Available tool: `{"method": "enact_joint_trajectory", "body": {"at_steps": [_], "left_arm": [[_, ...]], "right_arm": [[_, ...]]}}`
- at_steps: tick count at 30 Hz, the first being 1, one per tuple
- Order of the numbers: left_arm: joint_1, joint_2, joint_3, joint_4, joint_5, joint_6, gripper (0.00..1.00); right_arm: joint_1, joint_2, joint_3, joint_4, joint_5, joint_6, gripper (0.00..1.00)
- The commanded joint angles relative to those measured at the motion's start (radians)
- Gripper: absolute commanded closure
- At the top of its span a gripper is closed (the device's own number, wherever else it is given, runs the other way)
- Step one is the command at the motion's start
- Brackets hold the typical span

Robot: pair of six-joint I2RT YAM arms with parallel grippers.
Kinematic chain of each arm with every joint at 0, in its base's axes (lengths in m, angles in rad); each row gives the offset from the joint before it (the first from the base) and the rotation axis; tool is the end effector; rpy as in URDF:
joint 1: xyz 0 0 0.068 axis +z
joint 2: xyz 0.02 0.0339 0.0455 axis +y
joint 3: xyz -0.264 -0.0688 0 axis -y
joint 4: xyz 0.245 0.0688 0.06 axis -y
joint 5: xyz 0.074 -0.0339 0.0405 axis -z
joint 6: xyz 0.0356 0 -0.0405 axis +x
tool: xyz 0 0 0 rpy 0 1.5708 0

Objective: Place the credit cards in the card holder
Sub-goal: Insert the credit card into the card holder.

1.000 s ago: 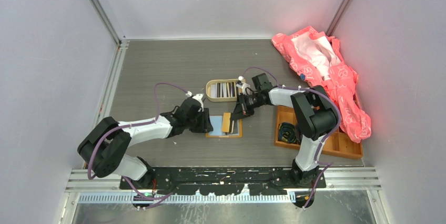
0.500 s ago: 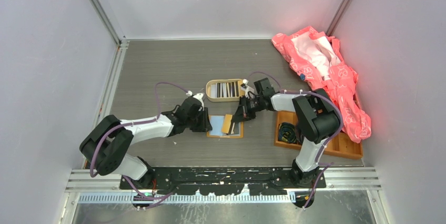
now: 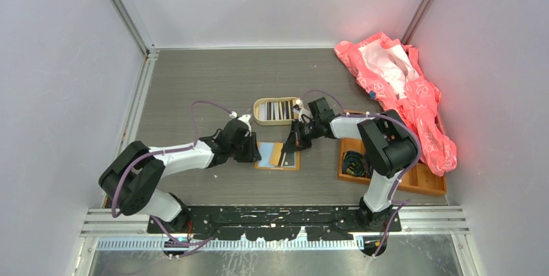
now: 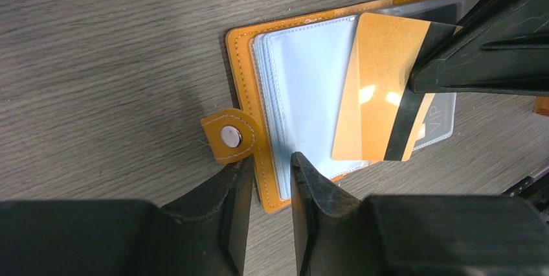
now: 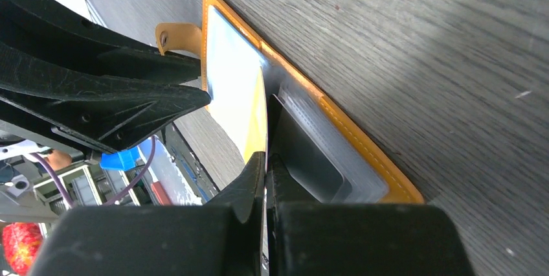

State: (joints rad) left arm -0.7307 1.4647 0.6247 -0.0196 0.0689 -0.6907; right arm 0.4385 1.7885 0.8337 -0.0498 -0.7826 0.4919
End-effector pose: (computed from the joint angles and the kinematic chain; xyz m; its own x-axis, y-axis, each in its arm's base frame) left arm 0.2007 -0.1832 0.1507 -0.8804 -0.0645 -0.4699 0.1796 0.8716 -0.4560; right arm 0.2798 0.1589 0.1222 -0.9774 -0.0885 -0.1918 -0.2063 0.5936 0.7779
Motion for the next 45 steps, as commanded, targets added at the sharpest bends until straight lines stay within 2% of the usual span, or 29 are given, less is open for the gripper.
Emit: {"method": "enact_joint_trajectory", "body": {"at_steps": [1, 12, 34, 45], "left_arm": [[-0.003, 0.038, 0.017, -0.037, 0.006, 0.021, 0.71], [-0.001, 0.073, 0.065, -0.062, -0.025, 0.052, 0.72], [0.007, 0.082, 0.067, -0.080, -0.037, 0.067, 0.76], [0.007, 0.076, 0.067, -0.080, -0.023, 0.068, 0.76]], "right_arm": [[0.013, -0.008, 0.013, 0.014, 0.052, 0.012, 0.99], [0.025, -0.010, 0.019, -0.035, 0.070, 0.049, 0.99], [0.013, -0.090, -0.073, -0.005, 0.044, 0.037, 0.99], [-0.005, -0.129, -0.149, 0.082, 0.072, 0.099, 0.99]]}}
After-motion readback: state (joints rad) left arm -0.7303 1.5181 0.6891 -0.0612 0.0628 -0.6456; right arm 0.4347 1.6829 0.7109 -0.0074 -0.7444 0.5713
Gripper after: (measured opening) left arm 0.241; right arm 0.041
